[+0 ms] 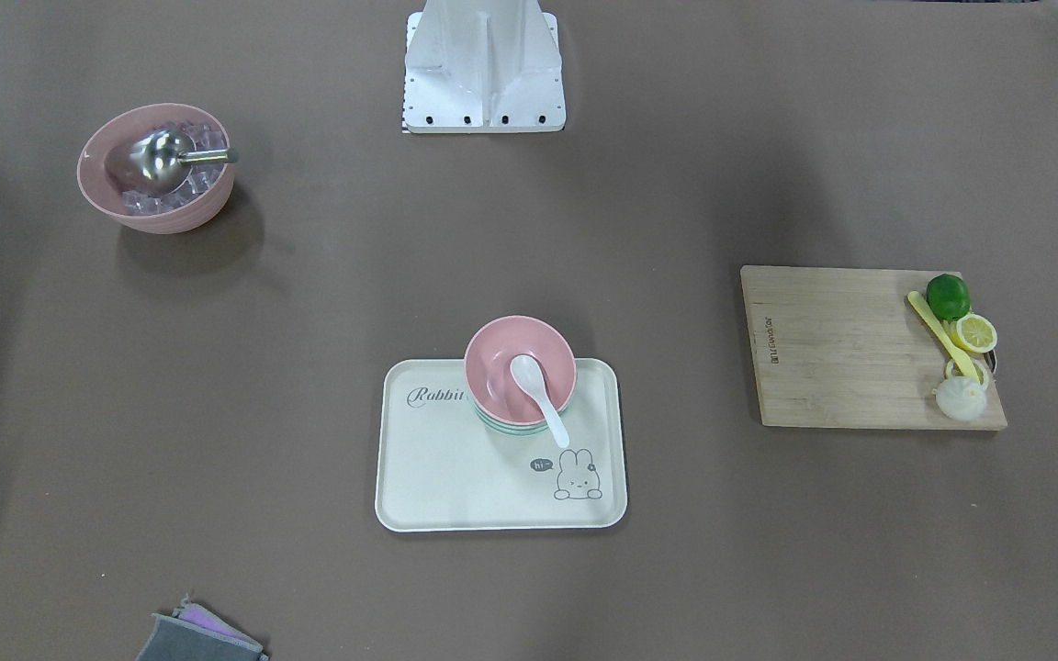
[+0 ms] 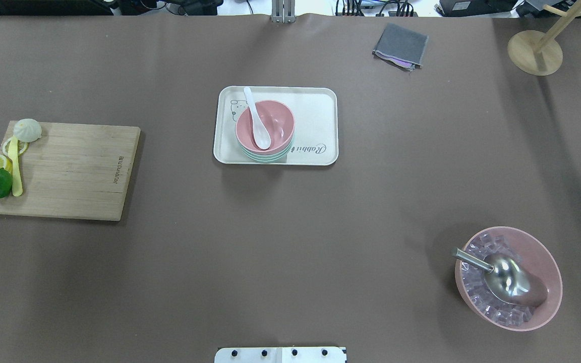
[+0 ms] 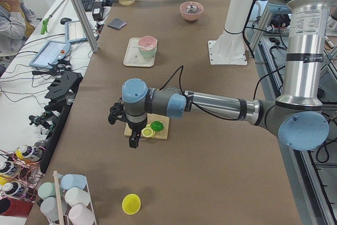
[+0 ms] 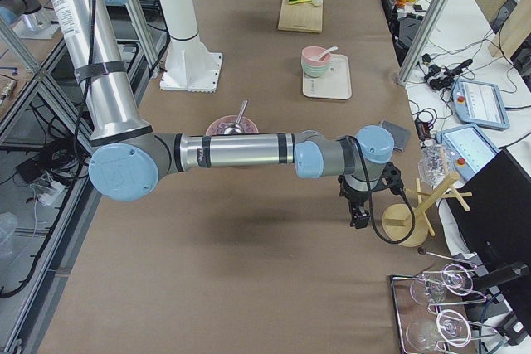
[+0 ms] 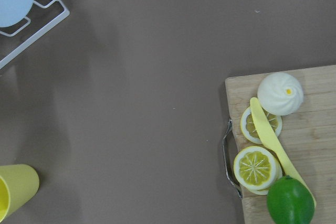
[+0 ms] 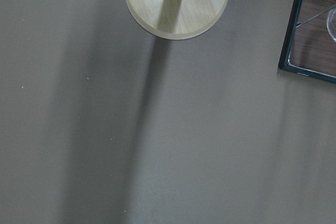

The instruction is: Stack pink bowl on green and place spoon

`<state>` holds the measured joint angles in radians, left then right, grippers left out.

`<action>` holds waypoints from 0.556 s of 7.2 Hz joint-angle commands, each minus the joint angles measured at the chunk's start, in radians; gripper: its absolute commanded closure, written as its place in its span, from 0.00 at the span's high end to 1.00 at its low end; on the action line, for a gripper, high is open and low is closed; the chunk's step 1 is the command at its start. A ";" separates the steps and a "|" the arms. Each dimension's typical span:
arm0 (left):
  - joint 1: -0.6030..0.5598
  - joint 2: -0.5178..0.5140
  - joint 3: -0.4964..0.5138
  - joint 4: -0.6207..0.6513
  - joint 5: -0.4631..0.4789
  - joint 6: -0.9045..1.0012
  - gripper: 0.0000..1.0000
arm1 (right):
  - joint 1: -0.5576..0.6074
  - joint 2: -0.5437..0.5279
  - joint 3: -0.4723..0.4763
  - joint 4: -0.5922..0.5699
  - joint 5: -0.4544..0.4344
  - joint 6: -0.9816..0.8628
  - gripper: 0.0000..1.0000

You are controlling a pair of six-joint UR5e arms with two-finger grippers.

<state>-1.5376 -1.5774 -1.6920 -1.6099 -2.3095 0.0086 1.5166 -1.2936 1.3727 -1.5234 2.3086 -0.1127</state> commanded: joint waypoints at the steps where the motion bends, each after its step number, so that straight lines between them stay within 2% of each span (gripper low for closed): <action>1: -0.001 -0.004 -0.003 -0.004 0.001 -0.001 0.98 | 0.010 0.010 0.005 -0.004 0.003 -0.004 1.00; 4: -0.001 -0.006 -0.009 -0.007 0.001 -0.001 0.98 | 0.008 0.011 0.006 -0.001 -0.001 0.004 1.00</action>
<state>-1.5386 -1.5832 -1.6984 -1.6145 -2.3087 0.0077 1.5254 -1.2840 1.3771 -1.5261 2.3089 -0.1126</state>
